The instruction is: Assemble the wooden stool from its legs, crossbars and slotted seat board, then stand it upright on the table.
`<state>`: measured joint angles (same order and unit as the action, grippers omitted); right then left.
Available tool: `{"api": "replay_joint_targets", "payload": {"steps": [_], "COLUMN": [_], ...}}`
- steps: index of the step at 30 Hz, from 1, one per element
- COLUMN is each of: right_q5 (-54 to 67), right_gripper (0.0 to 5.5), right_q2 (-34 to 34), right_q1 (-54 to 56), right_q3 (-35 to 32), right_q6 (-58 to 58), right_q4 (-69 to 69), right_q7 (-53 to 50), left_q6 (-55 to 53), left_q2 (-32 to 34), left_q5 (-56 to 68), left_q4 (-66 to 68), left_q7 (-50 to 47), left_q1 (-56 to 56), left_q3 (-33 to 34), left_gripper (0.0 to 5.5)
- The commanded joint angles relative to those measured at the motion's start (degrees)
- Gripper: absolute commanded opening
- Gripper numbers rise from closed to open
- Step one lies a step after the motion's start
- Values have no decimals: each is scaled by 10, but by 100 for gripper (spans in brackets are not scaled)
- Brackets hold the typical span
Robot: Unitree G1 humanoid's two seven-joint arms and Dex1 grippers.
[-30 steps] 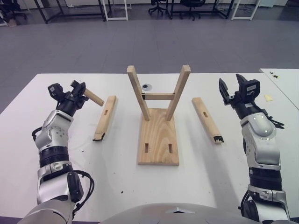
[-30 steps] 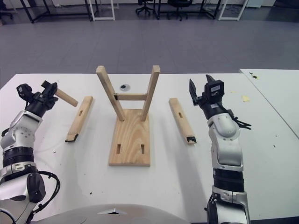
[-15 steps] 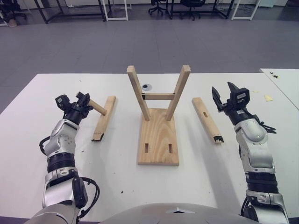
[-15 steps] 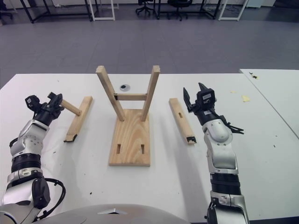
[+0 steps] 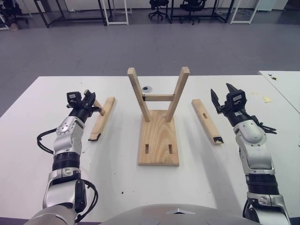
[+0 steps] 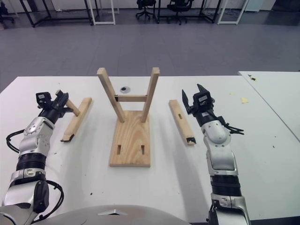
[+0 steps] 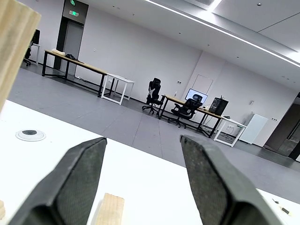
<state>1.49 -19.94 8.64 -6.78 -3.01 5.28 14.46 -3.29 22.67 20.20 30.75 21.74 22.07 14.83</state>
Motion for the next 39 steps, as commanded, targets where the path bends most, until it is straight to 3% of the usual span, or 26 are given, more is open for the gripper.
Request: {"api": "replay_joint_targets", "payload": {"steps": [1,5,10,15,21,25,29,34,39], "right_q5": [-19,-29,-29,-31,-30,-29,-31,-30,-32], "right_gripper": [291,291,291,291,291,291,291,291,291], "right_q2": [-12,-14,-17,-12,-11,-13,-9,-8,-10], "right_q1": [0,-2,1,-1,-3,-3,-1,6,5], "right_q3": [9,16,16,17,15,16,26,33,32], "right_q6": [8,8,9,11,6,4,2,0,-1], "right_q4": [6,4,-2,-1,0,-6,-7,-8,-6], "right_q7": [4,5,7,2,-2,3,6,9,8], "left_q6": [-58,-48,-41,-89,-185,-274,-292,-282,-263], "left_q2": [-22,-32,-27,-3,59,113,122,119,120], "left_q5": [-62,-73,-37,-11,-6,16,-18,-70,-89], "left_q4": [76,95,13,-126,-198,-212,-182,-145,-142], "left_q7": [0,6,-12,-7,54,118,119,105,104], "left_q1": [-74,-89,-91,-99,-154,-139,-131,-124,-120], "left_q3": [-62,-82,-49,-27,-30,-29,-60,-104,-106], "left_gripper": [41,41,41,145,248,308,372,377,293]}}
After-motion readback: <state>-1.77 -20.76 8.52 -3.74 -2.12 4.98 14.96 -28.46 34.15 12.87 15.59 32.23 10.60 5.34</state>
